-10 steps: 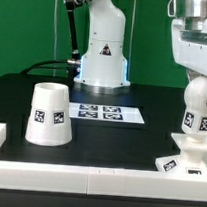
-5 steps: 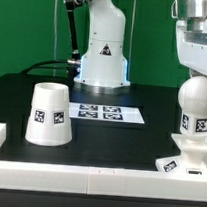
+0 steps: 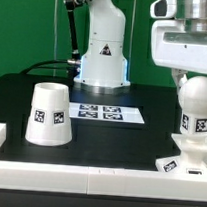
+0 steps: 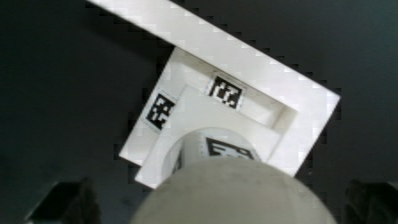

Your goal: Assemble lamp

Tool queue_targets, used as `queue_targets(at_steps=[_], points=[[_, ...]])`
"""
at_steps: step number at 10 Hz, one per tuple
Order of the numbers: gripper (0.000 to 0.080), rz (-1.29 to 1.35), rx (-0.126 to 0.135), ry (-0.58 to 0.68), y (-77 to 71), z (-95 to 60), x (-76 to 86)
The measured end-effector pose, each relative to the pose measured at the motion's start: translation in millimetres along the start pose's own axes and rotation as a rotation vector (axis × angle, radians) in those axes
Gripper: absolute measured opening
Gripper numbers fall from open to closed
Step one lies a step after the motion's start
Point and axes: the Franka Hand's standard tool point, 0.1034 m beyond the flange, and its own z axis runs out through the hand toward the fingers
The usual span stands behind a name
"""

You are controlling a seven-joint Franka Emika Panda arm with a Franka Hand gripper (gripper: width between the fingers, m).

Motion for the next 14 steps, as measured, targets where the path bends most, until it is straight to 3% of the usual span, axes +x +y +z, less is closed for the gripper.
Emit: queue_targets(at_steps=[1, 3, 10, 12, 14], points=[[0.0699, -0.075, 0.000, 0.000, 0.1, 0.0, 0.2], [0.0699, -0.397, -0.037, 0.026, 0.2, -4.4, 5.1], [0.0699, -0.953, -0.043, 0.019, 0.4, -6.1, 9.9], [0.0699, -1.228, -0.092, 0.036, 0.1, -6.4, 12.3], [0.0699, -1.446, -0.108, 0.026, 0.3, -4.6, 12.8]])
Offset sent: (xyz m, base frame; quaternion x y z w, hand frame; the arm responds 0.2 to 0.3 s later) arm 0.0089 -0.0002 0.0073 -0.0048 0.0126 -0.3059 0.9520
